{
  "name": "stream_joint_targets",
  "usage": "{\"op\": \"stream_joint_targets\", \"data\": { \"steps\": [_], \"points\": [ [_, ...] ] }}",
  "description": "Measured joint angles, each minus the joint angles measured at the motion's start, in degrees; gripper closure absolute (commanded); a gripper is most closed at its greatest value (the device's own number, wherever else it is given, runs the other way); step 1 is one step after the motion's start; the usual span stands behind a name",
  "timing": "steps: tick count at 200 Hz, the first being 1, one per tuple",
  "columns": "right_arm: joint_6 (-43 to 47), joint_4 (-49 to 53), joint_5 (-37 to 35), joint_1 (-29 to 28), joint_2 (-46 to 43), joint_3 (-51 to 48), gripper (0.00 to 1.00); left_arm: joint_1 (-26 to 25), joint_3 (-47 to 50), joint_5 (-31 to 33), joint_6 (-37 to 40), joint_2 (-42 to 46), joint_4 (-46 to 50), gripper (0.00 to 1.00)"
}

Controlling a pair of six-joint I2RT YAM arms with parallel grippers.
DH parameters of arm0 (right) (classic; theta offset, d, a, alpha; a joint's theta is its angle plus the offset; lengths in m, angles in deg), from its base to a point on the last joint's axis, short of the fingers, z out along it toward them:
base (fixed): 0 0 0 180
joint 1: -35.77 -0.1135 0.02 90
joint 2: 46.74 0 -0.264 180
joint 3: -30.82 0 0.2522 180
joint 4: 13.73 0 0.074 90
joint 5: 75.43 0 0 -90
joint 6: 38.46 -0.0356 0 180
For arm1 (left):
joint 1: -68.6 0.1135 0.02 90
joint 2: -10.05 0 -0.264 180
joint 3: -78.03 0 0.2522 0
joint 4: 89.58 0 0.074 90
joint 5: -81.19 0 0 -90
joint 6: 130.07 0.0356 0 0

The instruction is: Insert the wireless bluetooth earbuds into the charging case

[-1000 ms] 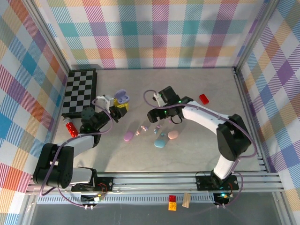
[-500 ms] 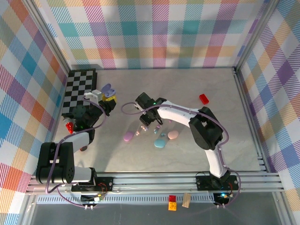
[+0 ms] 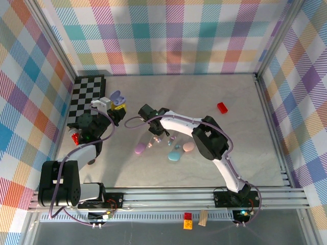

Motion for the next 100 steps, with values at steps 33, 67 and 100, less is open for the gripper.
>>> {"op": "stream_joint_targets", "data": {
  "steps": [33, 67, 100],
  "points": [
    [0.85, 0.50, -1.25, 0.00, 0.15, 0.42, 0.62, 0.04, 0.00, -0.04, 0.02, 0.00, 0.11, 0.62],
    [1.51, 0.68, -1.66, 0.00, 1.20, 1.62, 0.62, 0.07, 0.00, -0.07, 0.02, 0.00, 0.61, 0.62],
    [1.49, 1.40, -1.88, 0.00, 2.25, 2.73, 0.64, 0.15, 0.00, -0.26, 0.02, 0.00, 0.76, 0.62]
  ]
}}
